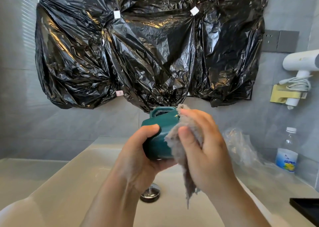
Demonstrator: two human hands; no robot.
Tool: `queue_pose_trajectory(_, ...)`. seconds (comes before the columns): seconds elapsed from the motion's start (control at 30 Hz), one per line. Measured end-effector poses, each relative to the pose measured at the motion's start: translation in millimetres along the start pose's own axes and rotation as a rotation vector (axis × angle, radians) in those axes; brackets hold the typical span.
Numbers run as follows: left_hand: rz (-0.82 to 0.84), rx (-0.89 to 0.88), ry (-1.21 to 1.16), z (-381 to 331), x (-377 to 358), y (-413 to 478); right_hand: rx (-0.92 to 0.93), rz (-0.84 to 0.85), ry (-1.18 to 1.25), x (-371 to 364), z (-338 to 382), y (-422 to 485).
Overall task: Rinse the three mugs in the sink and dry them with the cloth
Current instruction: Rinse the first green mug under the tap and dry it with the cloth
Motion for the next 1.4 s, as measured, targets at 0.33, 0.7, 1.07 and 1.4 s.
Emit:
queue_pose_trajectory(0.33,-0.179,-0.283,0.052,-10,1,-7,0.221,0.057,-0.273,-9,11,-8)
queue_pose_trajectory(0.7,-0.213,-0.25,0.1,-11,6,-7,0.24,-0.002,-0.211,-11,8,-14)
queue_pose_trajectory(1.07,-0.151,-0.177,0.116,-6,-3,-7,0.227,-0.017,-0.096,-4,8,-9)
queue_pose_trajectory(1.4,-0.017,-0.089,0.18,-5,2,-7,0.123,0.025,0.0,5,2,-4)
Point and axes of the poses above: each hand's wrist, its own y-axis towards the middle knuckle, its own x-axis out of the back of the hand, z = x × y, the point moved 3 cm from there along y, towards the middle knuckle, and after that the axes turned 9 degrees about x, right-handed, at the moved point
